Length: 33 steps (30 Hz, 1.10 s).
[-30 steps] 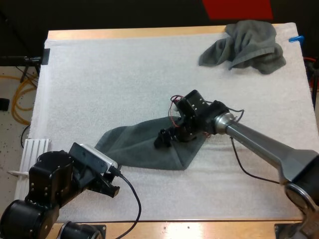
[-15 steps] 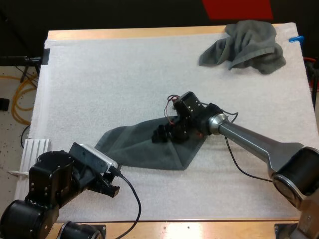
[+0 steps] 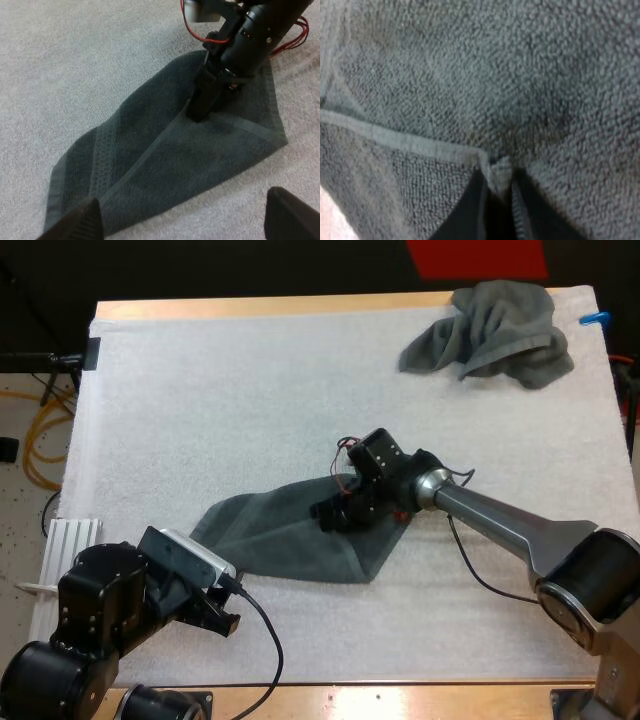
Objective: Pick towel from pile fold and stack
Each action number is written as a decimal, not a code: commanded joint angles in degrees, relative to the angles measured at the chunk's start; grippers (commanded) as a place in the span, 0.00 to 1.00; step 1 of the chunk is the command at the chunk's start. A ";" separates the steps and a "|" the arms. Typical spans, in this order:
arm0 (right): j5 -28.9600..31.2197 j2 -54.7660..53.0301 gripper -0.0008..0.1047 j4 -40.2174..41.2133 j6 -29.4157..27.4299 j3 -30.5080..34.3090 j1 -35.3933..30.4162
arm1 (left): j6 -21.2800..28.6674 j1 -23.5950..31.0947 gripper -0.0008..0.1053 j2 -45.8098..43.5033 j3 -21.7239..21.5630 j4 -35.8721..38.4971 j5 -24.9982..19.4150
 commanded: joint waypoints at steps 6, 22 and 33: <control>6.43 -9.50 0.01 13.18 -16.54 -0.11 2.19 | 0.34 -0.25 0.61 -0.31 -0.35 0.17 -0.51; 11.43 -19.57 0.01 27.58 -22.46 7.52 21.34 | 1.84 -0.25 0.61 7.77 -0.25 -3.24 -0.96; 30.18 -19.45 0.01 23.33 -16.41 17.61 26.04 | 4.28 -0.25 0.61 11.74 2.48 -4.83 -0.84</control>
